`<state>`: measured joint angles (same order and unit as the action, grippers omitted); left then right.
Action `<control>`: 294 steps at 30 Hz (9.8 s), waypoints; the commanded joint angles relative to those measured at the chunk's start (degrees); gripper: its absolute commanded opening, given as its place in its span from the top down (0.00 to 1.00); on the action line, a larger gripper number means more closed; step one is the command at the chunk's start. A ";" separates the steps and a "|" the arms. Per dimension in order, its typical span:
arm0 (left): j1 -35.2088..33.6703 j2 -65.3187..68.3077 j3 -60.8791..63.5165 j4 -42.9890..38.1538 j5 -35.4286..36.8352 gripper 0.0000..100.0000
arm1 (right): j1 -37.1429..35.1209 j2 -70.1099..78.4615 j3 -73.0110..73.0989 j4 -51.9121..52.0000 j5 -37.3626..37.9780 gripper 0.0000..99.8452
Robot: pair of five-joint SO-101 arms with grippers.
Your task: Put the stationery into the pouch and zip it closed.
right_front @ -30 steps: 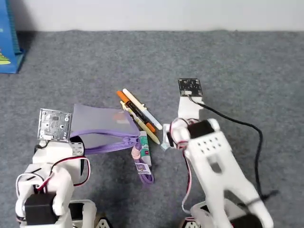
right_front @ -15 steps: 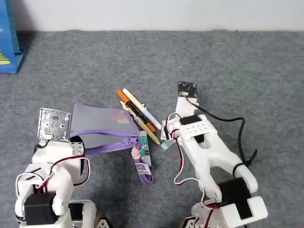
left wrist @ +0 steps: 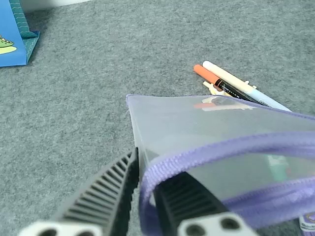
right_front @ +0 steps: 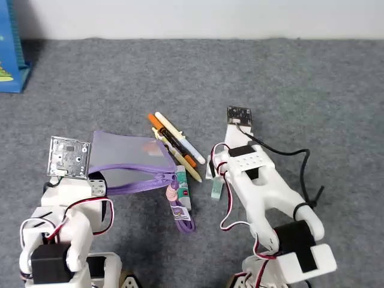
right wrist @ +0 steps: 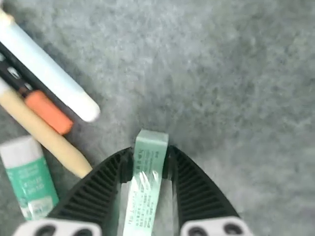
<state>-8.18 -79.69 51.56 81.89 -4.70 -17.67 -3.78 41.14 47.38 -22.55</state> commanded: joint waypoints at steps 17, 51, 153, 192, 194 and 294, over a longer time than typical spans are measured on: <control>0.18 5.80 -9.19 2.11 -0.18 0.99 | -7.87 -64.04 -3.34 26.24 14.42 0.99; 0.18 35.34 -39.34 17.32 -0.18 0.99 | -31.25 -73.71 20.84 -47.16 20.92 0.99; -7.74 35.08 -36.97 17.58 3.60 0.99 | -13.93 -66.77 7.91 -2.77 10.64 0.99; -14.59 34.99 -33.27 17.23 -2.29 0.99 | -17.27 6.99 -24.26 14.90 12.75 0.82; -14.68 34.99 -33.27 17.23 -2.29 0.99 | -17.36 9.71 -25.93 14.99 11.16 0.82; -17.85 34.99 -33.19 17.32 -2.29 0.99 | -19.21 11.03 -24.97 9.63 22.51 0.88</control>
<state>-25.93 -44.53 18.86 99.38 -6.37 -37.19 5.27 21.71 57.32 -0.92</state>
